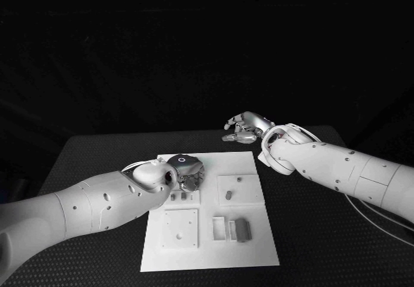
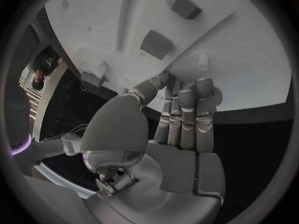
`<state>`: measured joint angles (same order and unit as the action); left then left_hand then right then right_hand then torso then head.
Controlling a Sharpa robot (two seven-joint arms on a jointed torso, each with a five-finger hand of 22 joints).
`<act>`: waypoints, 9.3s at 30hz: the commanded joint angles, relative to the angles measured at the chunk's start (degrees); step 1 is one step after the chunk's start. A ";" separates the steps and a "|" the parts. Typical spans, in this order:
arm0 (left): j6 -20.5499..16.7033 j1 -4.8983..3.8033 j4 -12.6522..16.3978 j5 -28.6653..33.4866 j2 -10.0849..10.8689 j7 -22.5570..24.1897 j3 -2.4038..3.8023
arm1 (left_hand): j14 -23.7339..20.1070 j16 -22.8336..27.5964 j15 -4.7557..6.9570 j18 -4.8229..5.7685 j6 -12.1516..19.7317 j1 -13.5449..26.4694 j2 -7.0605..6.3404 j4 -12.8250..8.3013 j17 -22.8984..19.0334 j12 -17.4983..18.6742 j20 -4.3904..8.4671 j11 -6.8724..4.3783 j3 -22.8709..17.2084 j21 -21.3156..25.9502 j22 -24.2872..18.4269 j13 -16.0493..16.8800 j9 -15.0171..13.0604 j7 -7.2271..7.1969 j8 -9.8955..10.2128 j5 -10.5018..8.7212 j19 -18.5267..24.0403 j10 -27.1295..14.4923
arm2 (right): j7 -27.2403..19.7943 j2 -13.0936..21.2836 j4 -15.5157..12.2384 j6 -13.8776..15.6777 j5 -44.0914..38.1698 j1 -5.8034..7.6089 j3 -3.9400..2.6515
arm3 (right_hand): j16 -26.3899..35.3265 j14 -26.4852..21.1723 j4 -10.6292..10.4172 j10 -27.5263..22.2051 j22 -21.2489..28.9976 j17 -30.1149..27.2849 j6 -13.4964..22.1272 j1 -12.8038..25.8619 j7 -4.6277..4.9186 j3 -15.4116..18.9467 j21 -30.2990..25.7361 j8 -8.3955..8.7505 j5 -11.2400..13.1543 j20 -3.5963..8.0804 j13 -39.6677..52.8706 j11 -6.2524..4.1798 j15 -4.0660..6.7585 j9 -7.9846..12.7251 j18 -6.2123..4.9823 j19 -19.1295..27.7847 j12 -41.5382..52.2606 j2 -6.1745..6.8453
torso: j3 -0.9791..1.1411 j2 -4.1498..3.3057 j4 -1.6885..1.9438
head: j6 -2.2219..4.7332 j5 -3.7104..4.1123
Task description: Assemble the parts on the task board
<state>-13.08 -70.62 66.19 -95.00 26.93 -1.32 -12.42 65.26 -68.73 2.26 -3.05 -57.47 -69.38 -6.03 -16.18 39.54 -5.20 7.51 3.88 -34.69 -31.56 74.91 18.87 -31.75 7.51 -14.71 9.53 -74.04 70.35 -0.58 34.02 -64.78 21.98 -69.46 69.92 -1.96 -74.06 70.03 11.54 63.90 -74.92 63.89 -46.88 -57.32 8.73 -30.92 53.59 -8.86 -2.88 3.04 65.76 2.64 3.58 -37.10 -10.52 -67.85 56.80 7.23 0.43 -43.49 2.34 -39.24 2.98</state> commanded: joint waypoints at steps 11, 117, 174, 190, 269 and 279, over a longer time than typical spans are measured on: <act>0.66 0.88 0.06 -1.59 0.58 -0.62 -0.60 | 1.37 -0.54 1.10 -5.32 -2.28 -1.44 0.87 -0.04 0.14 -0.79 1.14 -0.85 -1.61 -1.10 1.29 1.51 -0.39 -0.91 -1.34 0.21 -1.40 2.54 | -0.45 0.12 -0.13 -0.57 -0.15 -0.01 0.00 | 0.19 -0.23 -0.05 -0.20 -0.93 0.01 -0.05 0.00 0.40 0.01 -0.14 -0.23 0.15 0.41 -0.09 -0.08 0.13 0.05 -4.48 -0.08 0.17 -0.02 | 0.04 0.00 -0.03 | 0.00 0.01; 1.47 0.43 5.95 5.67 9.71 -0.44 2.93 | 2.02 -0.41 1.43 -4.93 -2.63 0.97 0.72 1.39 0.31 0.31 1.80 -1.16 -1.13 -1.79 1.26 2.97 -0.62 -1.04 -1.53 -1.74 -1.88 3.08 | -0.34 0.90 -0.18 -0.75 -0.15 -0.02 0.00 | 0.19 -0.15 -0.07 -0.16 -0.94 0.05 -0.06 -0.02 0.38 0.05 -0.13 -0.24 0.15 0.44 -0.20 -0.11 0.15 0.04 -4.48 -0.14 0.26 -0.02 | 0.03 -0.02 -0.03 | -0.11 -0.32; 2.30 0.60 4.47 6.50 9.20 -1.11 1.81 | 0.21 -0.02 -0.23 -5.45 2.99 1.49 -2.05 2.32 0.50 1.53 0.39 0.57 -0.97 -1.50 1.20 2.97 0.39 1.10 1.11 -3.56 -0.31 -1.88 | -0.34 1.16 -0.17 -0.99 -0.15 -0.02 0.00 | 0.20 -0.10 -0.07 -0.13 -0.94 0.07 -0.07 -0.06 0.38 0.05 -0.12 -0.25 0.15 0.46 -0.26 -0.11 0.16 0.04 -4.48 -0.19 0.32 -0.04 | 0.05 0.00 -0.06 | -0.01 -0.15; 1.37 0.60 4.36 6.80 9.79 -1.80 1.82 | -0.23 -0.15 -1.00 -6.37 10.56 1.02 -3.90 3.64 0.45 1.23 -0.49 1.35 -1.00 -1.50 1.22 3.45 1.93 1.94 4.06 -3.82 -0.07 -4.58 | -0.12 1.12 0.04 -1.42 -0.15 -0.02 0.00 | 0.23 -0.11 -0.11 -0.14 -0.93 0.07 0.01 0.01 0.39 0.08 -0.14 -0.21 0.15 0.45 -0.28 -0.10 0.15 0.05 -4.48 -0.17 0.32 -0.01 | 0.01 0.00 -0.04 | -0.07 -0.10; 2.15 -1.27 10.22 59.35 21.91 9.66 5.62 | -17.45 38.09 -10.49 -1.39 11.23 7.28 -3.31 3.15 -12.57 1.24 -10.03 5.62 4.88 27.63 -21.26 -1.66 1.02 3.97 -0.41 -6.67 20.52 -10.92 | -0.09 9.09 -11.48 -11.83 -30.60 -1.48 8.24 | 11.02 1.06 4.30 0.22 0.02 -12.10 -6.11 -6.40 0.20 -2.25 -5.06 -4.20 0.16 -1.65 -43.83 2.92 -2.71 -0.33 -4.48 1.69 -48.27 -1.50 | -0.03 -0.01 -0.02 | 0.63 -0.28; 2.10 -1.27 10.11 59.35 21.86 9.82 5.62 | -17.39 38.13 -10.47 -1.41 11.17 7.23 -3.23 3.17 -12.48 1.21 -10.02 5.59 4.89 27.61 -21.29 -1.70 1.01 3.92 -0.48 -6.67 20.49 -10.85 | -0.22 8.33 -11.15 -11.64 -30.82 -1.79 8.32 | 10.90 1.09 4.62 2.22 -0.04 -12.33 -7.26 -6.77 -0.36 -2.16 -5.16 -4.95 0.16 -1.60 -43.80 2.25 -2.05 -0.69 -4.48 1.49 -47.98 -2.04 | 0.00 -0.01 -0.04 | 0.59 -0.31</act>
<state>-11.65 -71.84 76.21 -36.15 48.93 7.69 -6.84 47.59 -30.79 -8.11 -3.35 -46.16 -62.48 -9.42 -13.09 27.00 -4.02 -2.16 9.41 -30.02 -4.01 53.68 17.24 -30.75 11.46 -15.03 3.05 -53.55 59.26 -0.78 42.47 -75.97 11.26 -99.34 68.21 6.34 -62.89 71.15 15.95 65.75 -74.86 51.60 -53.99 -63.98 8.34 -33.29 48.76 -13.64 -2.88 1.40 22.02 4.91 1.24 -37.72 -10.47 -66.42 8.59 5.70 0.40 -43.49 2.30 -38.62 2.75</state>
